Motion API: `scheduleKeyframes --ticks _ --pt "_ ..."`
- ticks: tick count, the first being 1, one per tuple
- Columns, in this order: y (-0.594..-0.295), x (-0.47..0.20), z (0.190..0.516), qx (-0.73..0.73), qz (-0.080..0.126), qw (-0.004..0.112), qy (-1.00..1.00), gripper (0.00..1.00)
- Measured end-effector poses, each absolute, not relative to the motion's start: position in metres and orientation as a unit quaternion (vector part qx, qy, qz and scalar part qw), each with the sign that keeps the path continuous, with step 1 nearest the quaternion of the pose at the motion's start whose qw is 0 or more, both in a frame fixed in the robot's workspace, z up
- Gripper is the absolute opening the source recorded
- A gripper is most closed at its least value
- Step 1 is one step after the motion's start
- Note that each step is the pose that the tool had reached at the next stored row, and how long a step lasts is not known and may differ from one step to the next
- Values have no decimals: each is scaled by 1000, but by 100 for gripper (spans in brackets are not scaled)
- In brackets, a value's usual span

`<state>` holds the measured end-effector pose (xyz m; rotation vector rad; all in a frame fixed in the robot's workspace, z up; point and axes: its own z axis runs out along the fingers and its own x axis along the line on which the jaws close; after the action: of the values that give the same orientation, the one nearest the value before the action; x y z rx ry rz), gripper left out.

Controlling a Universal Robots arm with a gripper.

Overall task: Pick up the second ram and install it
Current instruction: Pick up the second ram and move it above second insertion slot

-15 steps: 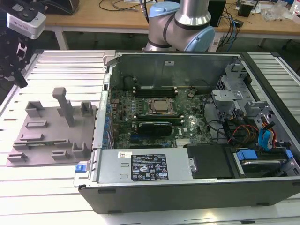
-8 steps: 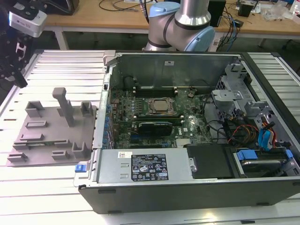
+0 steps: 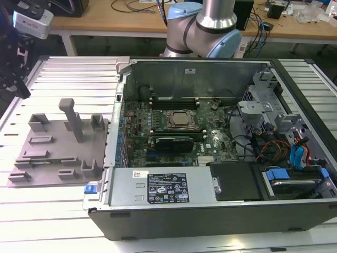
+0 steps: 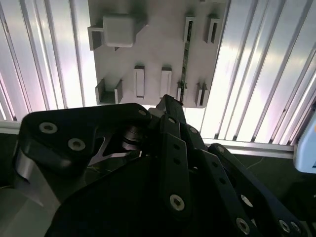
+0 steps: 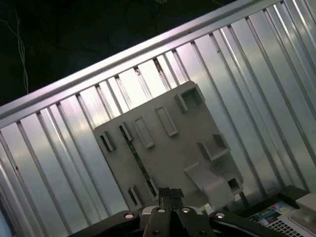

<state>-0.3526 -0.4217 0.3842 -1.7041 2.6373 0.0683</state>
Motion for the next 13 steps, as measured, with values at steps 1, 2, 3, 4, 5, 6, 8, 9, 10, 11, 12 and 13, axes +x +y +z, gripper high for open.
scheduleKeyframes --ticks 1,2,3,4,5,6,8,9,10,11,12,13 --pt "-422 -353 384 -546 22 0 837 8" --pt "-422 -353 384 -551 22 0 834 8" --pt "-422 -353 384 -556 22 0 831 8" --pt "-422 -353 384 -559 22 0 829 8" --pt "-422 -353 384 -565 22 0 825 8" --pt "-422 -353 384 -571 22 0 821 8" --pt "-422 -353 384 -586 22 -1 810 8" --pt "-422 -353 384 -589 22 -1 808 8" --pt "-422 -353 384 -595 22 -1 803 8" --pt "-422 -353 384 -599 22 -1 800 8" --pt "-422 -353 384 -602 22 -1 798 8" --pt "-422 -353 384 -606 22 -1 795 8"
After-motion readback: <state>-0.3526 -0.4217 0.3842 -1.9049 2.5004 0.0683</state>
